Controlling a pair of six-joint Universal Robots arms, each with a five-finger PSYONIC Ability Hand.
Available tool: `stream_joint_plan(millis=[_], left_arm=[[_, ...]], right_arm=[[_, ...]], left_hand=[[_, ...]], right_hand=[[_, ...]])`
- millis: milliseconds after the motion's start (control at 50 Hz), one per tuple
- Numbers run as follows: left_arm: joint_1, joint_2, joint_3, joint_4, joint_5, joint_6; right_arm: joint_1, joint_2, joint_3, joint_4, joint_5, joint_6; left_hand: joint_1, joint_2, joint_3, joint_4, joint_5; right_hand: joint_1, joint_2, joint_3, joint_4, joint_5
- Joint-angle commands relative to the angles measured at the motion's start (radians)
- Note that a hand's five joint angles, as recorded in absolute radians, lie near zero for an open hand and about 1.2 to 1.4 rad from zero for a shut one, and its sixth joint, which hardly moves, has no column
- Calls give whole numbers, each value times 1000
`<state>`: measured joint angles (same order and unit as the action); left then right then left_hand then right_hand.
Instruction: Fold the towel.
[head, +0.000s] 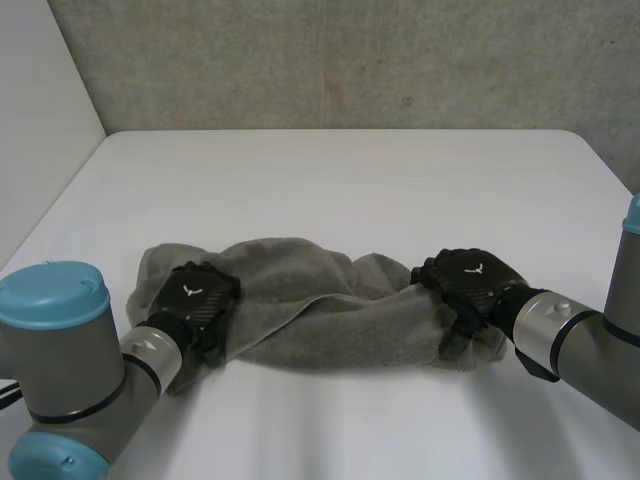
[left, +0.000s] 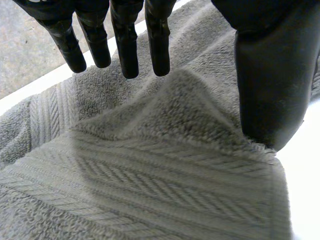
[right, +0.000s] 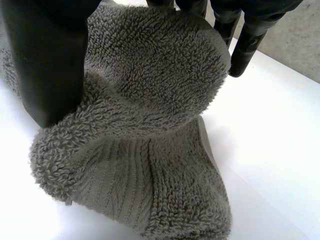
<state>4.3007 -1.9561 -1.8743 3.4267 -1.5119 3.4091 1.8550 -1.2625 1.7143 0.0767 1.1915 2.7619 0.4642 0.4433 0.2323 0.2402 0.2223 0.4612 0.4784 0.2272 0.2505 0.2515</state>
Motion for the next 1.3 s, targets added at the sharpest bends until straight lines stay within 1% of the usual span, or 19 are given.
stream_joint_plan(millis=[20,140,260,300,380,460,740,800,840,920,980,1080,1120,1160,1180,1220,1240,1280,1300], left_arm=[[33,-9,9,2,-7,21],[63,25,9,2,-51,50],[63,29,-2,2,-59,113],[66,29,-11,6,-59,159],[97,40,-8,11,-57,187],[148,74,12,9,-53,214],[174,-23,222,8,-48,216],[172,-30,236,5,-50,216],[172,-30,242,2,-47,213],[171,-14,228,0,-47,211],[162,11,190,-3,-30,208],[165,103,90,-7,53,208],[168,166,32,-20,119,207],[169,192,9,-35,143,206],[171,219,-14,-56,162,206],[171,238,-32,-87,176,208],[171,252,-51,-115,185,208],[171,258,-68,-133,191,208],[171,258,-68,-133,191,208]], right_arm=[[-36,-3,-4,-6,0,5],[-57,-12,-16,-8,3,21],[-63,-12,-24,-5,0,51],[-63,-12,-22,-5,0,51],[-59,-11,-15,-5,-1,51],[-56,-11,-13,-5,-1,51],[-48,-9,-8,-6,-1,51],[-46,-9,-5,-6,-3,53],[-46,-9,-4,-8,-4,55],[-45,-9,2,-20,-3,55],[-45,-11,2,-18,-6,55],[-48,-12,-4,-14,-20,55],[-49,-14,-5,-12,-20,51],[-51,-12,-5,-15,-27,45],[-51,-12,-5,-15,-27,45],[-56,-12,-7,-20,-58,41],[-56,-12,-7,-20,-58,41],[-59,-2,-12,-20,-98,39],[-59,-2,-12,-20,-98,39]], left_hand=[[-75,-54,-58,-66,-7],[-69,-48,-58,-66,-1],[-54,-33,-58,-66,13],[133,154,-58,-66,200],[260,281,-58,-66,328],[152,173,-58,-66,219],[-109,-89,-58,-66,-42],[-136,-115,-58,-66,-69],[-236,-215,-58,-66,-168],[-242,-221,-58,-66,-174],[-245,-224,-58,-66,-177],[-245,-224,-58,-66,-177],[-245,-224,-58,-66,-177],[-242,-221,-58,-66,-175],[-242,-221,-58,-66,-174],[-242,-221,-58,-66,-174],[-242,-221,-58,-66,-174],[-242,-221,-58,-66,-174],[-242,-221,-58,-66,-174]], right_hand=[[-30,-47,-53,-76,5],[-27,-44,-53,-76,8],[-30,-47,-53,-76,5],[-30,-47,-53,-76,5],[-33,-50,-53,-76,2],[-33,-50,-53,-76,2],[-30,-47,-53,-76,5],[-30,-47,-53,-76,5],[-30,-47,-53,-76,5],[-30,-47,-53,-76,5],[-27,-44,-53,-76,8],[14,-3,-53,-76,49],[52,35,-53,-76,88],[248,231,-53,-76,283],[249,232,-53,-76,284],[594,577,-53,-76,629],[596,578,-53,-76,631],[888,870,-53,-76,923],[889,872,-53,-76,924]])
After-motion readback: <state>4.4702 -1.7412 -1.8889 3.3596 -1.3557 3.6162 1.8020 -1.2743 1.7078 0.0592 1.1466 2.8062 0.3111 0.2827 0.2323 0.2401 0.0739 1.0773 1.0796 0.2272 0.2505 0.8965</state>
